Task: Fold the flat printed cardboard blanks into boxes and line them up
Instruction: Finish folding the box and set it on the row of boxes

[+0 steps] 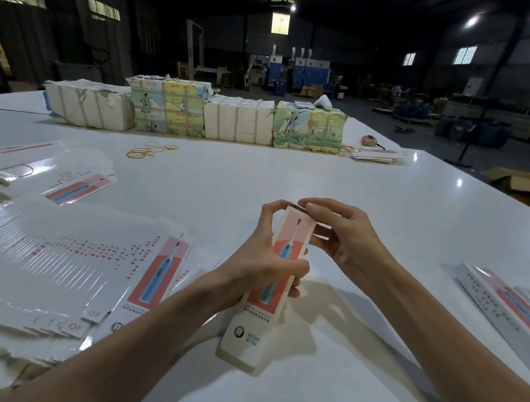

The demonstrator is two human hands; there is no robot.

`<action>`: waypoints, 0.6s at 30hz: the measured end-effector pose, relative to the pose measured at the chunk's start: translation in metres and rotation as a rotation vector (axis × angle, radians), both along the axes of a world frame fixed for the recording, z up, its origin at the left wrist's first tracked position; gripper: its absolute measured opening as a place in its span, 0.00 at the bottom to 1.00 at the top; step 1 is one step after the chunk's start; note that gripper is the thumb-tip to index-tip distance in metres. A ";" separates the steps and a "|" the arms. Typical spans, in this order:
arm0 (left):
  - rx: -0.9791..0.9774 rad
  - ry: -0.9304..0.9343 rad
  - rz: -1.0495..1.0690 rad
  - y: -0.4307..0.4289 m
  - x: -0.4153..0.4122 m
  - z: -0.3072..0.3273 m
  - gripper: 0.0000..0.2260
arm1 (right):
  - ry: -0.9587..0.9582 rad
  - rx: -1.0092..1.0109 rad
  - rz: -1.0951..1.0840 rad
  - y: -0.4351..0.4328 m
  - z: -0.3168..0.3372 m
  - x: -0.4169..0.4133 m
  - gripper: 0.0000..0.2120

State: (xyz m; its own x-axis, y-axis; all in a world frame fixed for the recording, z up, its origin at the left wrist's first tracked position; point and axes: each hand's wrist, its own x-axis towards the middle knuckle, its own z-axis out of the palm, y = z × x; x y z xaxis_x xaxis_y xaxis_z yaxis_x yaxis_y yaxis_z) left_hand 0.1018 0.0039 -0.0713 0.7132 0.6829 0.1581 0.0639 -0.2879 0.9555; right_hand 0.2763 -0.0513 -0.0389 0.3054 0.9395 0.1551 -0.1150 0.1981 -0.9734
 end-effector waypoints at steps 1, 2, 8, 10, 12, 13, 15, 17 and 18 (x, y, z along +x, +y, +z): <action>0.001 -0.003 -0.006 0.000 -0.001 0.000 0.42 | -0.002 -0.004 -0.008 0.000 0.000 0.000 0.07; 0.002 -0.009 -0.013 0.001 -0.001 0.000 0.42 | -0.008 -0.002 -0.017 0.000 0.000 0.001 0.07; 0.055 -0.010 -0.012 0.001 0.002 -0.002 0.44 | -0.019 0.009 -0.036 -0.003 0.002 0.002 0.07; 0.053 -0.017 -0.013 0.001 0.003 -0.002 0.45 | -0.029 0.015 -0.025 -0.004 0.003 0.003 0.07; 0.059 -0.020 -0.006 0.001 0.004 -0.002 0.46 | -0.039 0.013 -0.014 -0.004 0.004 0.003 0.08; 0.062 -0.021 -0.004 0.000 0.005 -0.002 0.47 | -0.041 0.010 -0.011 -0.005 0.005 0.003 0.09; 0.069 -0.037 -0.008 0.001 0.005 -0.002 0.46 | -0.040 0.003 0.000 -0.005 0.006 0.004 0.10; 0.078 -0.052 -0.008 0.003 0.005 -0.003 0.45 | -0.036 0.005 0.037 -0.006 0.007 0.004 0.10; 0.070 -0.058 0.000 0.005 0.004 -0.002 0.44 | -0.036 0.011 0.067 -0.006 0.007 0.004 0.10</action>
State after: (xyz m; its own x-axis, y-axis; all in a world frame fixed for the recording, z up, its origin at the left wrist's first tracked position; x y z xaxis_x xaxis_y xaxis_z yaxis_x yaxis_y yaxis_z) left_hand 0.1060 0.0087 -0.0736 0.7018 0.6686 0.2459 0.0094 -0.3538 0.9353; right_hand 0.2804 -0.0576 -0.0324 0.2362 0.9558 0.1754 -0.0933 0.2019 -0.9749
